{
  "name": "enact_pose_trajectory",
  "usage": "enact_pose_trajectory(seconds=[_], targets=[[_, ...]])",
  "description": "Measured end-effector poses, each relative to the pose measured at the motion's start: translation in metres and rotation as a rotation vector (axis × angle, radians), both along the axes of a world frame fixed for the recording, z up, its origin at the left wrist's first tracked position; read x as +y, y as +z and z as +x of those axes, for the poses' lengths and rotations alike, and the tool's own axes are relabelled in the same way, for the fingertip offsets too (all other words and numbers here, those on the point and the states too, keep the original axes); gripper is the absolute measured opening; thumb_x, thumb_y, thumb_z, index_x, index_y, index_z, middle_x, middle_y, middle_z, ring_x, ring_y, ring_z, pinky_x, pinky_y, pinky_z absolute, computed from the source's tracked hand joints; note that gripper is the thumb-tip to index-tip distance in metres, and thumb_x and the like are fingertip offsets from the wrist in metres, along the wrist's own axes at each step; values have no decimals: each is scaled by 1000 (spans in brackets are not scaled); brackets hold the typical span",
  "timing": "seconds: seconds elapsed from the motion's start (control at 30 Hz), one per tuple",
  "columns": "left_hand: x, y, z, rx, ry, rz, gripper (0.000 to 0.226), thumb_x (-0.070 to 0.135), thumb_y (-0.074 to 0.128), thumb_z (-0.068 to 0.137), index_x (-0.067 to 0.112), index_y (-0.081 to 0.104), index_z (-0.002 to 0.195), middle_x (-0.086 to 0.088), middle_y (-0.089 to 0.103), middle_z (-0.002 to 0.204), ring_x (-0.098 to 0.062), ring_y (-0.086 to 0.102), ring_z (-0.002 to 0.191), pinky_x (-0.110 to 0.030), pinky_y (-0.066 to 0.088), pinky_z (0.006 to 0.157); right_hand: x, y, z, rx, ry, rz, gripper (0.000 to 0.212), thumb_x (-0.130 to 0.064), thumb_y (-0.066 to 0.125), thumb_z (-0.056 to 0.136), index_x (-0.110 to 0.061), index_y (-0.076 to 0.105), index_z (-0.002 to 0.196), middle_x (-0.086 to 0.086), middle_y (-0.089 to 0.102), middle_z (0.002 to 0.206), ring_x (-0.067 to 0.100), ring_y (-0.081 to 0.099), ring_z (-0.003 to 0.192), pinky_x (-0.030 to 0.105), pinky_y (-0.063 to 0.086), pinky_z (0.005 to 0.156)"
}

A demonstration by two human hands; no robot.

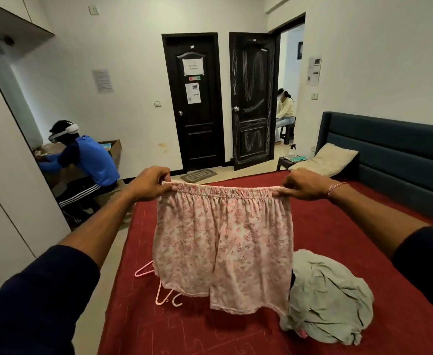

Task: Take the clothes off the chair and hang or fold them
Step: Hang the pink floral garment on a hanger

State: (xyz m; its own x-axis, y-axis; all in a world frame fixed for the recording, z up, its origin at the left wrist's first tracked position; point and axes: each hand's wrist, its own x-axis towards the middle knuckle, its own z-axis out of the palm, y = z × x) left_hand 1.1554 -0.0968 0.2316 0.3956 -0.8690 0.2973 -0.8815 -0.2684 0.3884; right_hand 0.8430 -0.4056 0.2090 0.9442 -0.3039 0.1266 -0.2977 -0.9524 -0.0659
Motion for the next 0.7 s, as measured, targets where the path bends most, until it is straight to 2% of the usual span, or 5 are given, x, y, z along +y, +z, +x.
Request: enact_pose_trajectory(seconds=[0.17, 0.37, 0.53, 0.6, 0.7], targets=[[1, 8, 3, -40, 22, 15, 31, 25, 74, 88, 17, 51, 70, -6, 56, 72, -20, 46, 67, -38, 38, 62, 1, 6, 0, -148, 8, 71, 71, -78, 49, 75, -12, 75, 72, 5, 67, 64, 20, 59, 59, 39, 50, 59], [9, 14, 6, -9, 42, 75, 25, 23, 76, 86, 9, 59, 75, -14, 66, 81, -35, 62, 81, -52, 51, 74, 14, 18, -6, -259, 18, 341, 37, -56, 78, 69, -19, 80, 73, -5, 74, 69, 13, 64, 65, 24, 46, 55], [11, 18, 5, 30, 71, 42, 19, 20, 74, 88, 5, 65, 81, -16, 67, 87, -34, 62, 85, -51, 51, 77, 28, 26, -8, -312, 59, 398, 39, -53, 73, 75, -15, 76, 65, -4, 70, 60, 5, 57, 53, 18, 40, 49], [11, 19, 5, 37, 80, 30, 15, 19, 72, 89, 7, 66, 83, -13, 67, 87, -32, 62, 85, -48, 51, 76, 30, 24, -7, -347, 86, 371, 35, -54, 74, 76, -19, 73, 67, -3, 68, 63, 9, 60, 57, 28, 46, 51], [14, 20, 5, 38, 82, 20, 13, 18, 73, 89, 10, 66, 82, -8, 67, 86, -29, 62, 86, -45, 52, 77, 34, 23, -6, -369, 129, 359, 27, -51, 77, 79, -35, 63, 97, 7, 69, 81, 27, 66, 76, 50, 57, 70]])
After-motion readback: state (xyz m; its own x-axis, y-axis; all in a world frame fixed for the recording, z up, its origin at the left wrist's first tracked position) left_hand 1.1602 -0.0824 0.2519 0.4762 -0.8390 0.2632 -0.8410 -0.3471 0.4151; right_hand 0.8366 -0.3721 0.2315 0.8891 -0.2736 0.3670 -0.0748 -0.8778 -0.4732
